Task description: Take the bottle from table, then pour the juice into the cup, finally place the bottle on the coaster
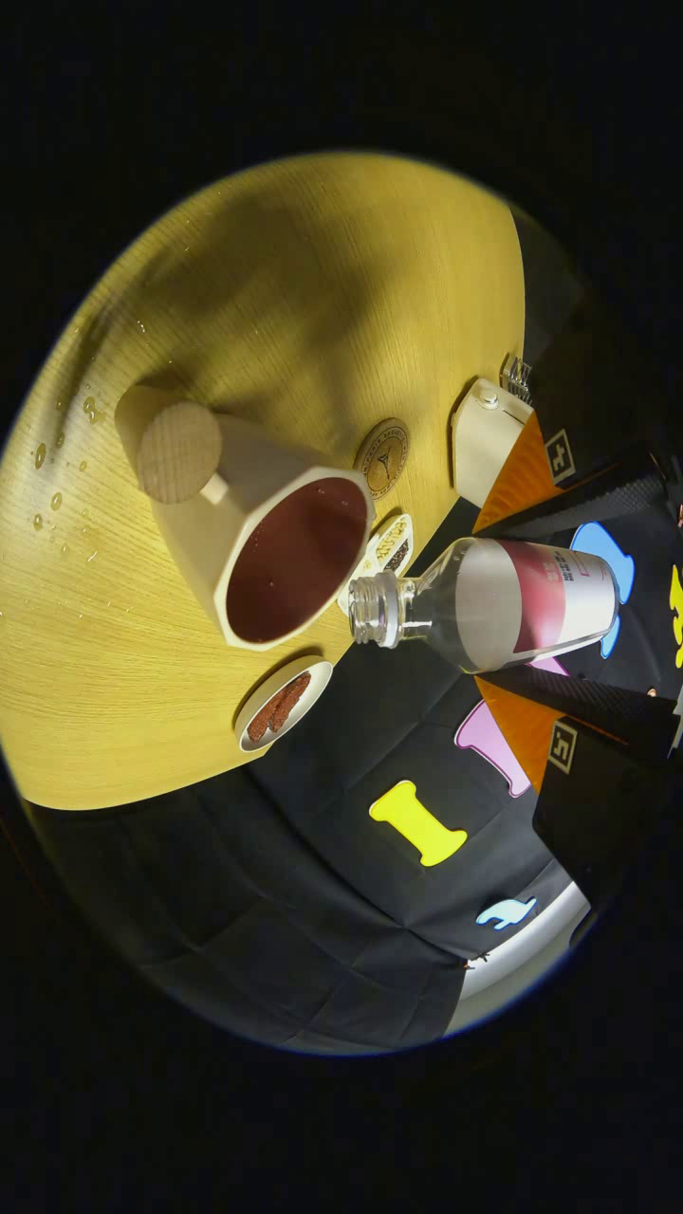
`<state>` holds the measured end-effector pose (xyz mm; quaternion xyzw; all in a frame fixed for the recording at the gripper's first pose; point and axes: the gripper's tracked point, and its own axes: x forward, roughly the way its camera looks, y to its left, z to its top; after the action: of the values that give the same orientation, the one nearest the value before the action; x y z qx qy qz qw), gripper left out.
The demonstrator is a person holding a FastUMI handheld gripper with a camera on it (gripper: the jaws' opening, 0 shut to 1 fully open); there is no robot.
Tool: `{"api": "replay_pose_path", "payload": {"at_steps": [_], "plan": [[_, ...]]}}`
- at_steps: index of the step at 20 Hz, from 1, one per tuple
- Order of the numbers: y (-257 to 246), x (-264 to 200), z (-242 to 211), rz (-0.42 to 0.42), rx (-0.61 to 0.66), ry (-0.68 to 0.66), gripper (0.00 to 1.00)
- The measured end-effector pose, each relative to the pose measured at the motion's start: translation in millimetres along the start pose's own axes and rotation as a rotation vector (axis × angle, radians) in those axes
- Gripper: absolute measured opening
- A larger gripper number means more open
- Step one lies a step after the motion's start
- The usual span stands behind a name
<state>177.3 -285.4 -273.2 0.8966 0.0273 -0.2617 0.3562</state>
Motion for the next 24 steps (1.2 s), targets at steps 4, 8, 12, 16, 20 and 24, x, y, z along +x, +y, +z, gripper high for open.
{"api": "replay_pose_path", "payload": {"at_steps": [4, 8, 12, 16, 20, 24], "plan": [[-0.8, -0.8, -0.6, -0.003, -0.003, 0.003, 0.75], [-1.0, -2.0, -0.1, -0.002, 0.000, 0.004, 0.75], [2.6, -4.4, -1.8, -0.002, 0.034, 0.013, 0.75], [-3.6, -6.9, 1.3, -0.022, 0.010, 0.006, 0.75], [-5.8, -13.4, -1.1, -0.007, -0.095, -0.009, 0.75], [-8.3, -23.2, -0.9, -0.002, -0.391, -0.079, 0.75]]}}
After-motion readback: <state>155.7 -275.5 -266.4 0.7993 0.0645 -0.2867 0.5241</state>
